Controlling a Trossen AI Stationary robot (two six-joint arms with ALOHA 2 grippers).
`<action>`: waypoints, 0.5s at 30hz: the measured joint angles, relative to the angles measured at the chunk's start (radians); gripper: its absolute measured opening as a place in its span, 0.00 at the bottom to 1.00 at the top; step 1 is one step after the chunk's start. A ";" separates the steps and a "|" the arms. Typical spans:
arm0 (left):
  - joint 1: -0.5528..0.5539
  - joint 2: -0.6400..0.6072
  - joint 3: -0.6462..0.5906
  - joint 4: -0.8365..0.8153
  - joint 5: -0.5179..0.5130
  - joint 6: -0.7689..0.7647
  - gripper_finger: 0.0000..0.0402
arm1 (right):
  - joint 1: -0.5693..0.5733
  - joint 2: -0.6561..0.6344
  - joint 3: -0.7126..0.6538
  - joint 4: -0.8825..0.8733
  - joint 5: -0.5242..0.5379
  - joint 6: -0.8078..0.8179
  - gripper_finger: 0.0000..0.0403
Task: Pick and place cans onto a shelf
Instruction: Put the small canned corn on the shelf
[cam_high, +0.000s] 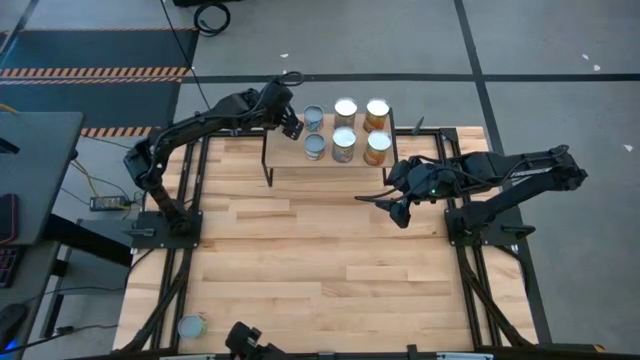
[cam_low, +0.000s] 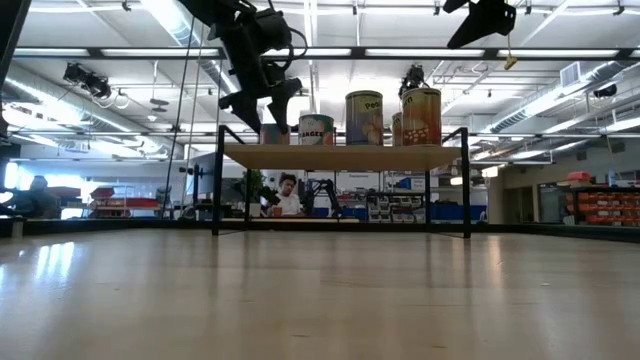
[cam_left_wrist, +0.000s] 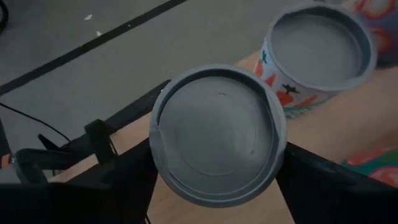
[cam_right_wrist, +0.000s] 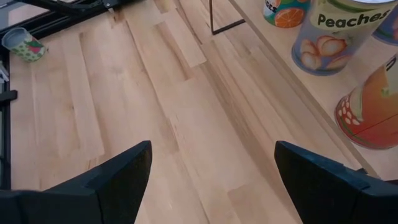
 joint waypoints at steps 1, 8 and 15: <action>0.000 0.000 0.000 0.002 -0.005 -0.009 0.73 | 0.000 0.000 0.000 0.000 -0.002 0.000 0.86; 0.001 0.000 0.000 -0.003 -0.006 -0.022 0.80 | 0.000 0.000 0.000 -0.001 -0.024 0.029 0.86; 0.001 0.000 0.000 -0.003 -0.006 -0.024 0.86 | 0.000 0.000 0.000 -0.001 -0.025 0.053 0.86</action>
